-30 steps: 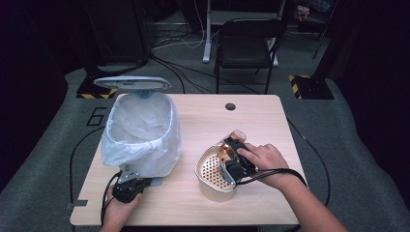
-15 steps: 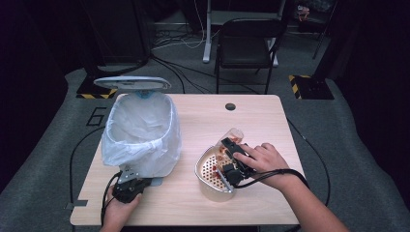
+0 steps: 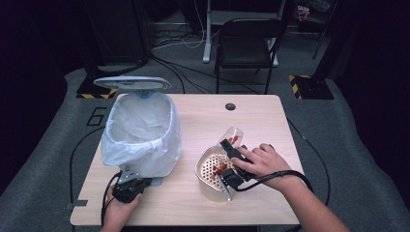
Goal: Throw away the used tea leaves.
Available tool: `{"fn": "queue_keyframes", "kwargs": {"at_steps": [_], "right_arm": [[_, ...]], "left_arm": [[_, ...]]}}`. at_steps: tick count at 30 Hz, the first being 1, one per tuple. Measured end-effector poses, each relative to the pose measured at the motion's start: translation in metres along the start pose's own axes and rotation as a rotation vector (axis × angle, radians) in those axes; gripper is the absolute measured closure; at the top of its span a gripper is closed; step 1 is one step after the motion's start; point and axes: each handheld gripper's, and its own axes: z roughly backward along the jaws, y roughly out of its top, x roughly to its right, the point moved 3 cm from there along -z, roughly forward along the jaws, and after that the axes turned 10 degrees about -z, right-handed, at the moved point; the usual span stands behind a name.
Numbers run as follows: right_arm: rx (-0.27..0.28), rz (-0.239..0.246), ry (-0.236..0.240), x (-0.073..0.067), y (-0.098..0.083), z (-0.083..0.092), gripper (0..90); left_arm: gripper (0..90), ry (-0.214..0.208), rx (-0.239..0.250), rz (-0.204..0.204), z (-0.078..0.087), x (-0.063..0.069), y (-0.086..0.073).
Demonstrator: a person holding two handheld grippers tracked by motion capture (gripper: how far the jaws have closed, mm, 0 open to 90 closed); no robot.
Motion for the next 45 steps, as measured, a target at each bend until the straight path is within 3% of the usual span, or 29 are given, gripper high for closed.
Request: {"fn": "queue_keyframes", "kwargs": {"at_steps": [1, 6, 10, 27, 35, 42, 43, 45], "right_arm": [[0.0, 0.018, 0.019, -0.001, 0.0, -0.001, 50.7], [-0.019, 0.101, 0.019, -0.003, 0.003, 0.0, 50.8], [-0.016, 0.116, 0.013, -0.006, 0.006, -0.001, 50.9], [-0.016, 0.127, 0.016, -0.004, 0.009, 0.002, 50.9], [0.015, 0.127, 0.006, -0.008, 0.019, 0.002, 50.9], [0.002, 0.137, -0.004, -0.01, 0.018, 0.001, 51.0], [-0.001, 0.103, -0.022, -0.014, 0.018, 0.0, 50.9], [-0.001, 0.103, -0.015, -0.014, 0.018, 0.0, 50.9]], "left_arm": [[90.0, 0.0, 0.0, -0.001, 0.0, 0.0, 0.0], [90.0, 0.0, -0.001, 0.0, 0.0, 0.0, 0.0], [90.0, 0.0, -0.001, -0.001, 0.0, 0.0, 0.0], [90.0, 0.001, -0.001, -0.001, 0.0, 0.0, 0.0], [90.0, 0.0, -0.001, 0.0, 0.0, 0.0, 0.0], [90.0, 0.0, -0.001, 0.001, 0.0, 0.0, 0.0], [90.0, 0.0, 0.0, 0.001, 0.0, 0.0, 0.0], [90.0, 0.0, -0.001, 0.002, 0.0, 0.0, 0.0]]}}
